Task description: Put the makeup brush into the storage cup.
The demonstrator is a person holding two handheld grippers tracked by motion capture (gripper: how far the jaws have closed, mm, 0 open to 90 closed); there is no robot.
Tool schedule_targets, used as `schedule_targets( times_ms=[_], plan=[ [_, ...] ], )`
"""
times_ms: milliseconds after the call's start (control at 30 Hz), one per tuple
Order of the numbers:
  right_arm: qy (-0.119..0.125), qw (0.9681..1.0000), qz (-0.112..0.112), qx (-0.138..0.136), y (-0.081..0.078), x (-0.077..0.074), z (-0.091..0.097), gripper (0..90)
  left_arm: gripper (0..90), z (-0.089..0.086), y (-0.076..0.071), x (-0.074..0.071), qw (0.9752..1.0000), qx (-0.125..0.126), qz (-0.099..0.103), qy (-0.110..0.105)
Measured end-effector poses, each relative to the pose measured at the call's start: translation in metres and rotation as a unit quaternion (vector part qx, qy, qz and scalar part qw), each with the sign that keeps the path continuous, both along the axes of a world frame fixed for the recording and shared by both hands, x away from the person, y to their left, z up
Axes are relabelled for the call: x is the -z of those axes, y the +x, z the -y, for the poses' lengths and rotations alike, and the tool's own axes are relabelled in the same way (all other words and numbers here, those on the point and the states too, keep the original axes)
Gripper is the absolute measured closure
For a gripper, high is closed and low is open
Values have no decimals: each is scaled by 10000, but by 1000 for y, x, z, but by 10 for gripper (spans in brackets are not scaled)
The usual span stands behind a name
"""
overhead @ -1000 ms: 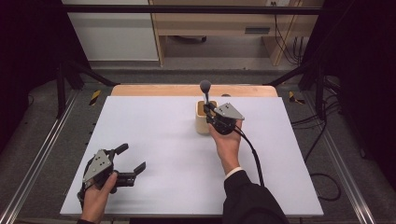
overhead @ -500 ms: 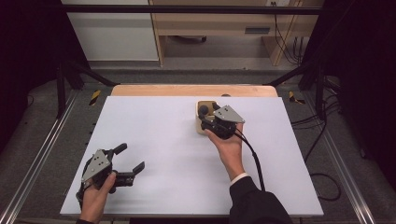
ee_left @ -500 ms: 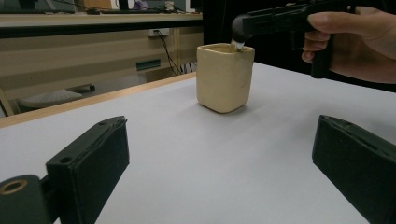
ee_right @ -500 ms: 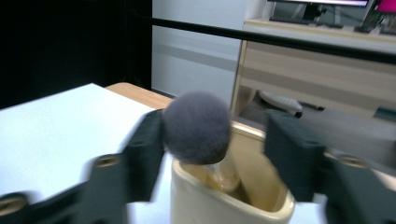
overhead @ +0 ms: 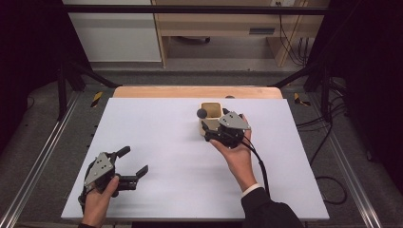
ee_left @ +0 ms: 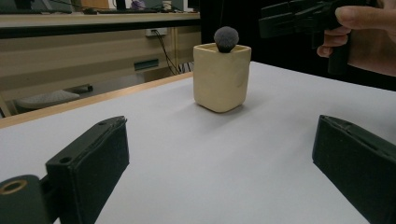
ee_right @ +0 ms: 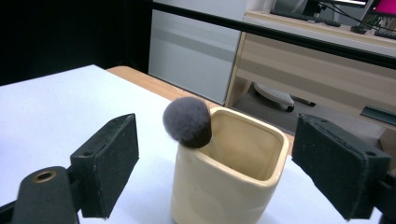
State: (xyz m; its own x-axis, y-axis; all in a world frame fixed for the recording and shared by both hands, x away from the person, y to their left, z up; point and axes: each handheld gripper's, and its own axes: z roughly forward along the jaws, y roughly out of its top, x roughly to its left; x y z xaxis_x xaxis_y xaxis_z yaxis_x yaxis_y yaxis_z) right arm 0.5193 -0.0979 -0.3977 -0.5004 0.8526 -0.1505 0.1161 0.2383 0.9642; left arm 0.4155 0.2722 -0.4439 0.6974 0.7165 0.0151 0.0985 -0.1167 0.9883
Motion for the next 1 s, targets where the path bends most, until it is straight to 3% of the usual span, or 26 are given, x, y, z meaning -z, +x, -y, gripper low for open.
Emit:
schedule_targets(
  times_ms=[533,833,1000],
  plan=[
    [-211,9987,-417,-214,-7,-1,2,62,26,-1,0,0,10000,-2,7,6],
    [-427,9975,-440,-355,-12,-3,4,45,22,0,0,0,10000,7,-23,25],
    [-396,9972,-478,-418,-16,-3,9,51,21,-2,0,0,10000,0,-33,26]
  ],
)
